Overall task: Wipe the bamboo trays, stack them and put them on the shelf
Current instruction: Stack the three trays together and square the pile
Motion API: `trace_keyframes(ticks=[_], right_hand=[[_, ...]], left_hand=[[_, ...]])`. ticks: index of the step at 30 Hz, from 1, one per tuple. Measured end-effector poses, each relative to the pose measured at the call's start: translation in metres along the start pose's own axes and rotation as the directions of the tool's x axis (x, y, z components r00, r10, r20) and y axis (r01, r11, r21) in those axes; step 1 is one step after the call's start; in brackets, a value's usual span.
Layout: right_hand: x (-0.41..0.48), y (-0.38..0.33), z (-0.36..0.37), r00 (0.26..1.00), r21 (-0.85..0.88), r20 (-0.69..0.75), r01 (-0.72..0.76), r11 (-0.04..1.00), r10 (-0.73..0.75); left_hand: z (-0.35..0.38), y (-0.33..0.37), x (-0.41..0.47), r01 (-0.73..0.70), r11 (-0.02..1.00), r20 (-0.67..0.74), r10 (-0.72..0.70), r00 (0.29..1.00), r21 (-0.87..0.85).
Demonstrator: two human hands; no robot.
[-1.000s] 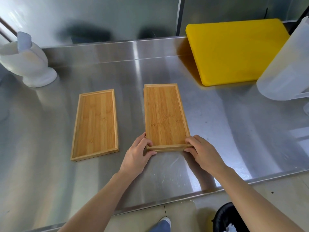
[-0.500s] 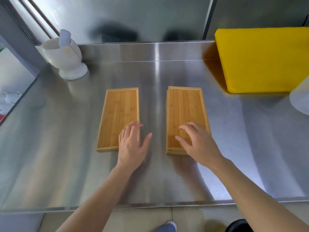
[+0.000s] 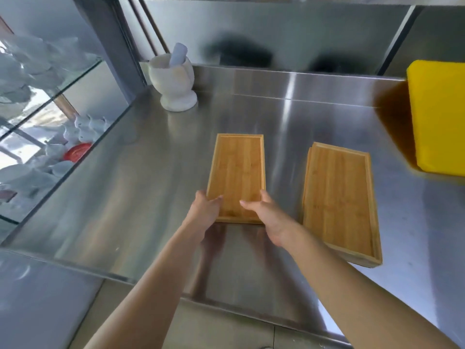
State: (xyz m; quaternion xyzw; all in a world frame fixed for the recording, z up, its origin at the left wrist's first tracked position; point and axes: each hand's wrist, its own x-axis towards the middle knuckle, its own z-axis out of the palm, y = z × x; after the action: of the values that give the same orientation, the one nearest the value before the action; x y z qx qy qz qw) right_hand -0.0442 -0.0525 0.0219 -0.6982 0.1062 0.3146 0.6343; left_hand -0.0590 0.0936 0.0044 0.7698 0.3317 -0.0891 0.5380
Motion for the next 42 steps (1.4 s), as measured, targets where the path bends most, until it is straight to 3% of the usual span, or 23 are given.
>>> trace_keyframes(ticks=[5,8,11,15,23,30,35,42], right_hand=[[0.008,-0.003,-0.012,0.993,0.155,-0.088,-0.066,0.986,0.08],[0.003,-0.004,-0.02,0.985,0.081,-0.133,-0.097,0.992,0.107],[-0.002,-0.003,-0.024,0.976,-0.155,-0.216,-0.004,0.988,-0.03],[-0.014,-0.013,-0.039,0.931,-0.449,-0.275,0.097,0.888,-0.241],[-0.057,-0.019,-0.094,0.8,-0.568,-0.383,0.189,0.801,-0.461],[-0.085,0.012,-0.142,0.702,-0.607,-0.546,0.044,0.793,-0.457],[-0.091,0.038,-0.158,0.684,-0.637,-0.585,-0.056,0.769,-0.435],[-0.081,0.054,-0.16,0.698,-0.71,-0.558,-0.122,0.693,-0.448]], left_hand=[[-0.008,-0.001,0.011,0.118,0.987,0.054,-0.113,0.992,-0.107],[-0.008,-0.002,0.002,0.111,0.993,0.052,-0.109,0.993,-0.039],[0.0,-0.004,0.001,0.04,0.999,0.022,-0.04,0.999,0.006],[0.005,0.022,-0.012,-0.055,0.997,-0.037,0.057,0.998,0.049],[0.046,0.068,-0.04,-0.316,0.944,0.009,0.317,0.948,0.089],[0.106,0.078,-0.067,-0.44,0.876,0.185,0.407,0.894,0.196],[0.134,0.065,-0.068,-0.458,0.858,0.273,0.394,0.877,0.232],[0.148,0.052,-0.062,-0.443,0.862,0.209,0.399,0.893,0.247]])
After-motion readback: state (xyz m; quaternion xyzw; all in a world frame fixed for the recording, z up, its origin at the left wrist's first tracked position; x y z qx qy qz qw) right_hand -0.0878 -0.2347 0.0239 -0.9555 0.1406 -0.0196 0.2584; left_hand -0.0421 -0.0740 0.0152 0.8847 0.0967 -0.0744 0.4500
